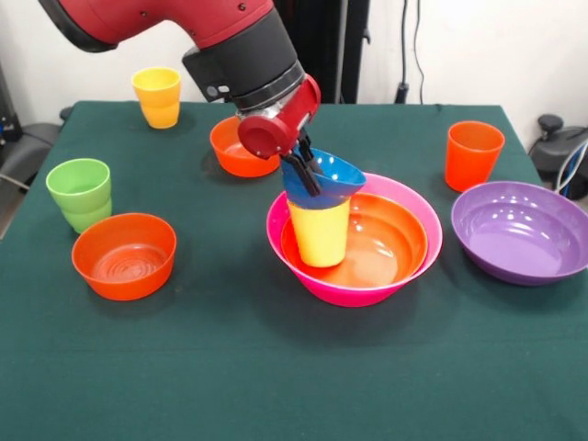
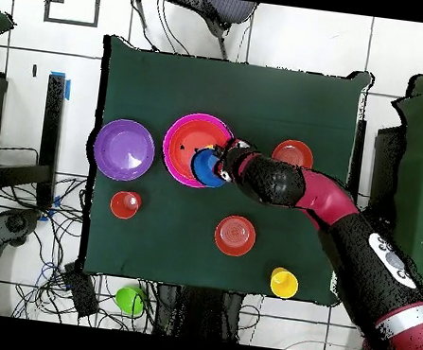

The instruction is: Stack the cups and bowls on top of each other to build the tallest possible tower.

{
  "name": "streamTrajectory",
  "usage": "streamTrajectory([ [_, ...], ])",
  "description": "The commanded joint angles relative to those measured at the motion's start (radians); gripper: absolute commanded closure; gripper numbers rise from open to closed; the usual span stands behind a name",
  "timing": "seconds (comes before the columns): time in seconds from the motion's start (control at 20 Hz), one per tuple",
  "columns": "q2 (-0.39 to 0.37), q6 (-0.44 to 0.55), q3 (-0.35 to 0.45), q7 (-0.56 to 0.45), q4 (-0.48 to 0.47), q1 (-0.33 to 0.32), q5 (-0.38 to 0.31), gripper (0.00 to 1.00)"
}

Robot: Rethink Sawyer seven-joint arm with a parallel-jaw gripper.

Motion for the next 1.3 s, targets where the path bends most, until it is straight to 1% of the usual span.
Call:
streamTrajectory([
  [0.05, 0.059, -0.033, 0.053, 0.087, -0.014, 0.001, -0.014, 1.0],
  [0.35, 0.085, -0.027, 0.047, 0.133, -0.001, 0.004, 0.007, 1.0],
  [0.5, 0.101, -0.02, -0.008, 0.195, -0.002, 0.037, 0.026, 1.0],
  [0.75, 0.108, 0.008, -0.071, 0.234, -0.006, 0.08, 0.035, 1.0],
  [1.1, 0.127, 0.003, -0.101, 0.221, -0.019, 0.091, 0.031, 1.0],
  [1.3, 0.122, -0.012, -0.092, 0.193, -0.023, 0.085, 0.012, 1.0],
])
